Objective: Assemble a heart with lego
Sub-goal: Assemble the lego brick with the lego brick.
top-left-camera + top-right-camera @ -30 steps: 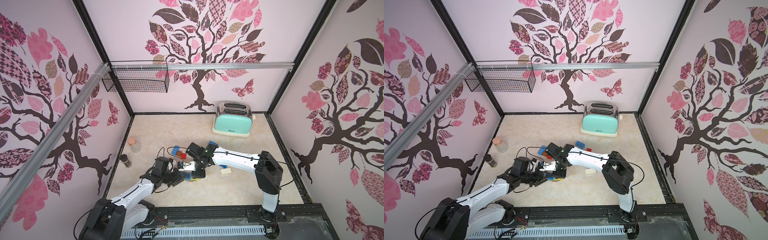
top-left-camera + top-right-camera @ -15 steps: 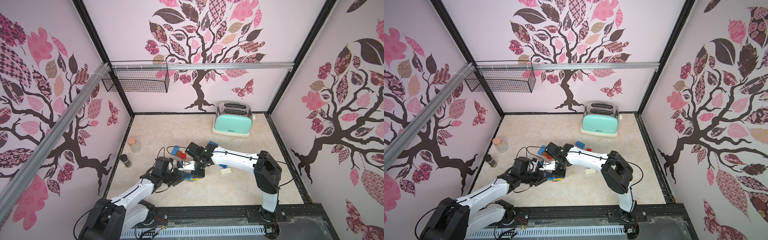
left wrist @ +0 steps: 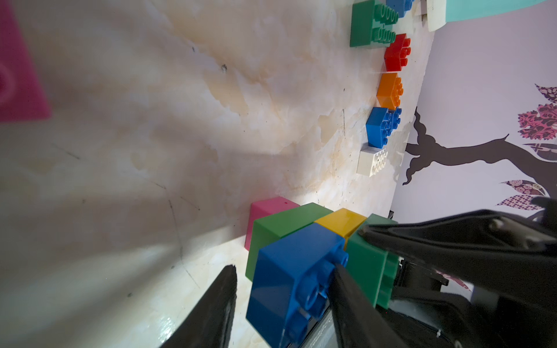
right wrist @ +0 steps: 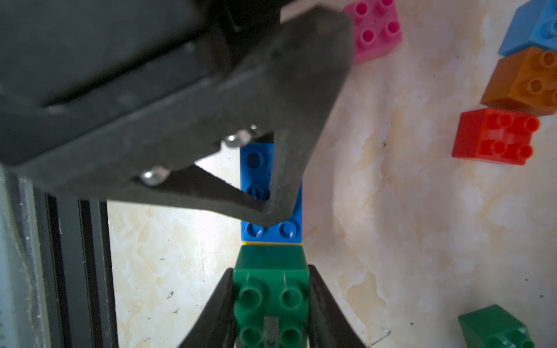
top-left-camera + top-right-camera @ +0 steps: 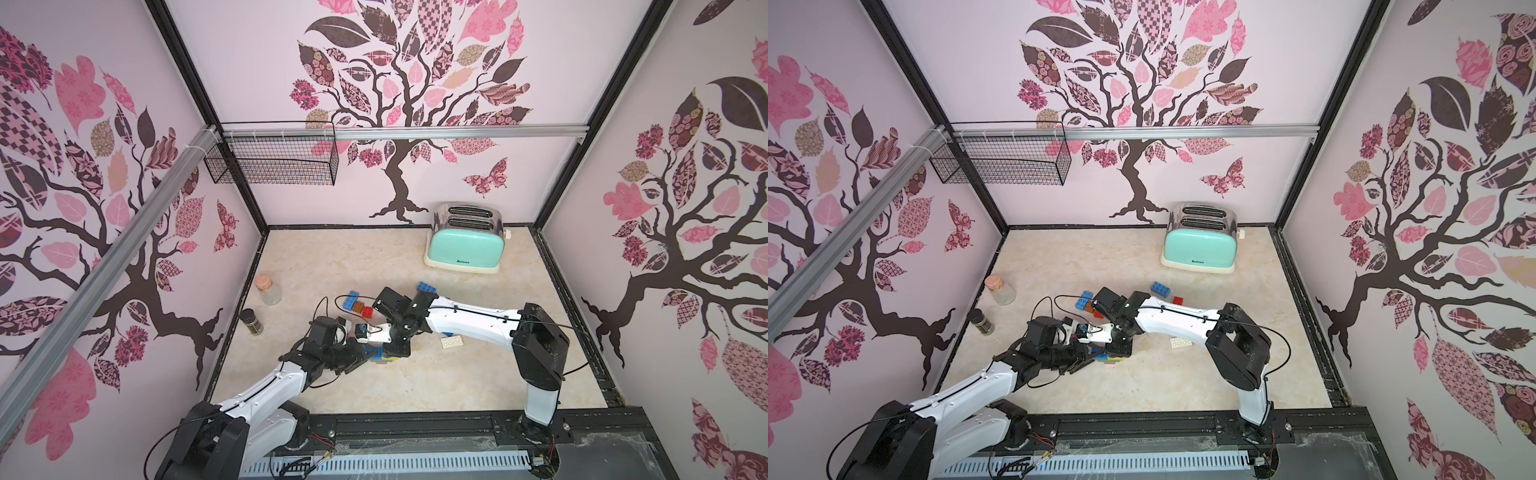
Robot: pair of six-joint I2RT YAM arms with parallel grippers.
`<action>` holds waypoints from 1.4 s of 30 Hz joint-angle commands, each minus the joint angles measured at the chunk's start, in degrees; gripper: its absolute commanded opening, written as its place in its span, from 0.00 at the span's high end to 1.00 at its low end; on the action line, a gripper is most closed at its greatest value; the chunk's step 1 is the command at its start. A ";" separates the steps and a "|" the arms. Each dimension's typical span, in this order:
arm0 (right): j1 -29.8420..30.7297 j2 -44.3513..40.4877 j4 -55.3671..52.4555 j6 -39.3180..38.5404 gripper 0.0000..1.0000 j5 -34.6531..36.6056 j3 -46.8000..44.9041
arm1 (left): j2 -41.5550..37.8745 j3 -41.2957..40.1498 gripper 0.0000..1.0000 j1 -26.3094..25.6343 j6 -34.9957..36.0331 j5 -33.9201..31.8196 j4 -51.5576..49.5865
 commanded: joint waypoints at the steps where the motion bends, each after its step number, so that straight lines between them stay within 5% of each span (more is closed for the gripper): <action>1: 0.69 0.88 -2.88 -0.78 0.69 2.31 -1.67 | 0.27 -2.07 0.48 0.00 -0.58 -4.12 -3.24; 16: 1.04 9.87 -6.23 3.80 0.68 2.13 -1.37 | -0.87 -3.09 0.46 0.00 -1.58 -4.28 -2.38; 32: 1.04 9.14 -5.49 4.07 0.68 5.69 -1.43 | -11.55 -5.62 0.39 1.13 -7.57 -6.41 -4.70; 42: 1.04 8.33 -6.46 4.65 0.66 4.36 1.05 | -8.02 -5.45 0.41 1.14 -6.10 -3.64 -2.59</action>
